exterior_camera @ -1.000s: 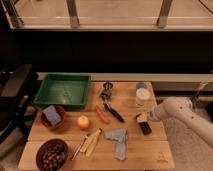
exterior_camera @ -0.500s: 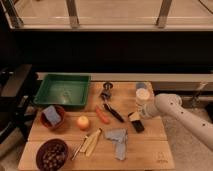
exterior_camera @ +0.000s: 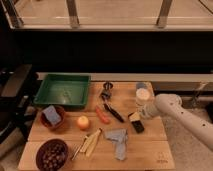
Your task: Wipe table surface with eraser
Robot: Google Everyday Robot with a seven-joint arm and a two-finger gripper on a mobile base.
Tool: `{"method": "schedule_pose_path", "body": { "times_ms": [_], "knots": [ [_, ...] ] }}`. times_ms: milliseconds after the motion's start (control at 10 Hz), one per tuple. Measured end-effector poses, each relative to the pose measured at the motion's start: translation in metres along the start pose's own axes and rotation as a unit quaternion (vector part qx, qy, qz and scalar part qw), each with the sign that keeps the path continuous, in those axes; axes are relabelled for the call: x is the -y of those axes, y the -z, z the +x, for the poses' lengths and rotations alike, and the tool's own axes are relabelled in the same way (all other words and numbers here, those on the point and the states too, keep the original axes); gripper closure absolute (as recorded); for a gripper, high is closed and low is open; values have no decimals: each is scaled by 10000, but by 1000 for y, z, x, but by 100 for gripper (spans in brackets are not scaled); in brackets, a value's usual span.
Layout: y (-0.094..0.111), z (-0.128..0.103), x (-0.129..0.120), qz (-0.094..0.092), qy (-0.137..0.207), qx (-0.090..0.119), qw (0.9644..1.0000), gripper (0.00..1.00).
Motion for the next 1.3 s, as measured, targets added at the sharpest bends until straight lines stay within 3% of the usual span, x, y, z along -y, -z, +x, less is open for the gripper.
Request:
{"method": "schedule_pose_path", "body": {
  "times_ms": [400,800,1100,1300],
  "knots": [
    [6,5,2,63,-78,-13,9999,100],
    [47,45,31,302,-524,-19,9982,100],
    [56,80,29,335,-923,-42,9952,100],
    [60,84,36,389,-1039,-1,9938,100]
  ]
}}
